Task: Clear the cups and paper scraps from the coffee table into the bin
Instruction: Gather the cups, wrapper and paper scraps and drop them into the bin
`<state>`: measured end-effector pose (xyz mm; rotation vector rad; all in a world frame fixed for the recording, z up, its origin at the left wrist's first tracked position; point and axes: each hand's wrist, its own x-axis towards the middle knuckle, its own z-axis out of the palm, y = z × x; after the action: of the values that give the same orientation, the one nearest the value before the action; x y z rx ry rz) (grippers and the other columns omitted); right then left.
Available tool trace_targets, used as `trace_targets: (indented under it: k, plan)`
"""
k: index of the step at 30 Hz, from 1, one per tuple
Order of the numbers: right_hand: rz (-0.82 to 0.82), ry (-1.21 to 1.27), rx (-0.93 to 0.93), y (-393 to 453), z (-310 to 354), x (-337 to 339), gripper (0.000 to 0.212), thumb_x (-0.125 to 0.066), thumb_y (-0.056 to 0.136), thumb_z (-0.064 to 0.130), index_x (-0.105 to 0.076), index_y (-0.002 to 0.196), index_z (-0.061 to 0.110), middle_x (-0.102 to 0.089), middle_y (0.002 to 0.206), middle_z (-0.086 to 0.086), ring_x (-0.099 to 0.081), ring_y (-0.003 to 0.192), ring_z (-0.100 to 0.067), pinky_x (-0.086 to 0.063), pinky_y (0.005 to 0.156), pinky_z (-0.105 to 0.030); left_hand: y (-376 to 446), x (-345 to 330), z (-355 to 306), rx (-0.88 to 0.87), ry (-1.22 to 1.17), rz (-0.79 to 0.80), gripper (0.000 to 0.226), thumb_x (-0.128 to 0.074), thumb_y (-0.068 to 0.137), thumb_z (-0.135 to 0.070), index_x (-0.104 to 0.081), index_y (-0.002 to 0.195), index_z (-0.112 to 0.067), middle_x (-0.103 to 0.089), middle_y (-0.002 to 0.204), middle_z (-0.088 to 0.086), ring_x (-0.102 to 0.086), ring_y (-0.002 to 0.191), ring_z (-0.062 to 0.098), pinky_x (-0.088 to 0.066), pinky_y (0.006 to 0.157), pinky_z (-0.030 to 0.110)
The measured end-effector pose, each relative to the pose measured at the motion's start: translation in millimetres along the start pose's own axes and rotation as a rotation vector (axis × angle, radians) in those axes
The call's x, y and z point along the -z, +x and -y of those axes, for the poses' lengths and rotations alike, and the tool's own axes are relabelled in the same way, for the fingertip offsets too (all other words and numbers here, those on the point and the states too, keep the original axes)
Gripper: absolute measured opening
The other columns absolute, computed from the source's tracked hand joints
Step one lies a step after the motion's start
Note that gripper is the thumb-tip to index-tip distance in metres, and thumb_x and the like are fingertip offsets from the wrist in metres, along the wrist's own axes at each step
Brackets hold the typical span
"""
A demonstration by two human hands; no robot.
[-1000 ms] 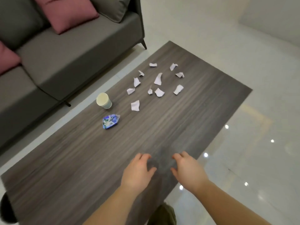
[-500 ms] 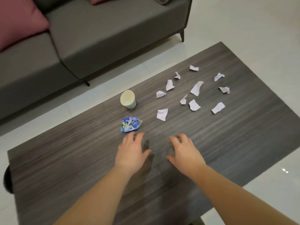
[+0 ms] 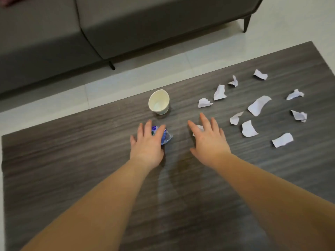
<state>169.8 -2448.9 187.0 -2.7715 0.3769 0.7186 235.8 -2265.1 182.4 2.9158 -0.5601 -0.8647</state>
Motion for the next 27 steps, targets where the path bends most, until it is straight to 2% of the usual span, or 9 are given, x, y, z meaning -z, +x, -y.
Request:
trace_targets:
  k: [2, 4, 7, 9, 11, 14, 16, 23, 27]
  plan:
    - [0.032, -0.042, 0.01, 6.1, 1.7, -0.5, 0.081, -0.061, 0.09, 0.026, -0.009, 0.151, 0.035, 0.01, 0.161, -0.004, 0.003, 0.147, -0.035, -0.018, 0.118, -0.048, 3.6, -2.4, 1.3, -0.02, 0.018, 0.0, 0.075, -0.058, 0.088, -0.025, -0.014, 0.148, -0.039, 0.0, 0.16, 0.005, 0.004, 0.147, 0.032, -0.014, 0.116, 0.058]
    - [0.07, -0.062, 0.011, 9.5, 4.4, 0.0, 0.074, -0.059, 0.089, 0.016, -0.019, 0.149, 0.031, 0.0, 0.161, -0.006, -0.005, 0.146, -0.034, -0.026, 0.114, -0.044, 5.3, -6.0, 2.5, -0.034, 0.042, -0.003, 0.072, -0.056, 0.09, -0.026, -0.015, 0.147, -0.04, -0.001, 0.161, 0.007, 0.002, 0.148, 0.033, -0.014, 0.117, 0.055]
    - [0.077, -0.08, 0.008, 8.4, 6.6, 0.9, 0.056, -0.057, 0.086, 0.003, -0.041, 0.136, 0.021, -0.031, 0.144, -0.01, -0.031, 0.13, -0.029, -0.044, 0.09, -0.038, 3.2, -10.2, 3.5, -0.038, 0.067, 0.002, 0.069, -0.053, 0.093, -0.025, -0.015, 0.149, -0.038, -0.005, 0.161, 0.009, -0.005, 0.147, 0.035, -0.018, 0.116, 0.05]
    - [0.051, -0.103, 0.019, 3.6, 6.1, -0.4, 0.042, -0.056, 0.084, -0.001, -0.051, 0.123, 0.016, -0.042, 0.126, -0.008, -0.041, 0.115, -0.027, -0.046, 0.075, -0.036, -1.0, -12.0, 2.4, -0.05, 0.078, -0.026, 0.064, -0.052, 0.093, -0.02, -0.021, 0.148, -0.034, -0.018, 0.156, 0.011, -0.02, 0.142, 0.034, -0.033, 0.108, 0.045]
    - [0.037, -0.138, 0.052, -2.5, 5.8, -3.8, 0.032, -0.056, 0.083, -0.002, -0.055, 0.112, 0.013, -0.047, 0.112, -0.008, -0.048, 0.105, -0.027, -0.043, 0.067, -0.034, -6.7, -13.2, 0.1, -0.086, 0.107, -0.083, 0.054, -0.05, 0.093, -0.016, -0.033, 0.142, -0.029, -0.037, 0.142, 0.009, -0.039, 0.127, 0.031, -0.045, 0.09, 0.042]
    - [0.049, -0.159, 0.099, -9.1, 8.5, -6.6, 0.024, -0.057, 0.084, 0.0, -0.058, 0.105, 0.011, -0.053, 0.103, -0.008, -0.056, 0.096, -0.028, -0.039, 0.066, -0.033, -14.0, -14.6, -2.1, -0.145, 0.138, -0.089, 0.038, -0.049, 0.094, -0.013, -0.047, 0.131, -0.022, -0.052, 0.124, 0.006, -0.054, 0.108, 0.03, -0.043, 0.07, 0.039]
    - [0.072, -0.163, 0.11, -12.1, 12.0, -5.8, 0.02, -0.056, 0.086, 0.002, -0.06, 0.103, 0.01, -0.056, 0.103, -0.01, -0.058, 0.094, -0.032, -0.037, 0.066, -0.034, -19.6, -15.4, -2.0, -0.157, 0.151, -0.076, 0.036, -0.047, 0.093, -0.01, -0.05, 0.127, -0.02, -0.057, 0.116, 0.005, -0.059, 0.099, 0.031, -0.038, 0.065, 0.038]
    - [0.137, -0.185, 0.165, -28.8, 38.5, 1.5, 0.025, -0.057, 0.09, 0.009, -0.062, 0.113, 0.014, -0.056, 0.109, -0.01, -0.059, 0.099, -0.033, -0.039, 0.07, -0.036, -63.2, -22.2, 15.6, -0.089, 0.052, -0.057, 0.037, -0.048, 0.091, -0.009, -0.052, 0.125, -0.024, -0.061, 0.108, 0.003, -0.062, 0.094, 0.032, -0.043, 0.067, 0.038]
    - [0.095, -0.273, 0.255, -46.5, 68.1, 5.2, 0.022, -0.055, 0.087, 0.009, -0.063, 0.106, 0.018, -0.056, 0.103, -0.006, -0.06, 0.095, -0.031, -0.035, 0.067, -0.034, -98.9, -27.6, 42.5, -0.021, -0.002, -0.055, 0.039, -0.047, 0.091, -0.01, -0.052, 0.125, -0.027, -0.062, 0.111, 0.002, -0.062, 0.098, 0.032, -0.049, 0.075, 0.04]
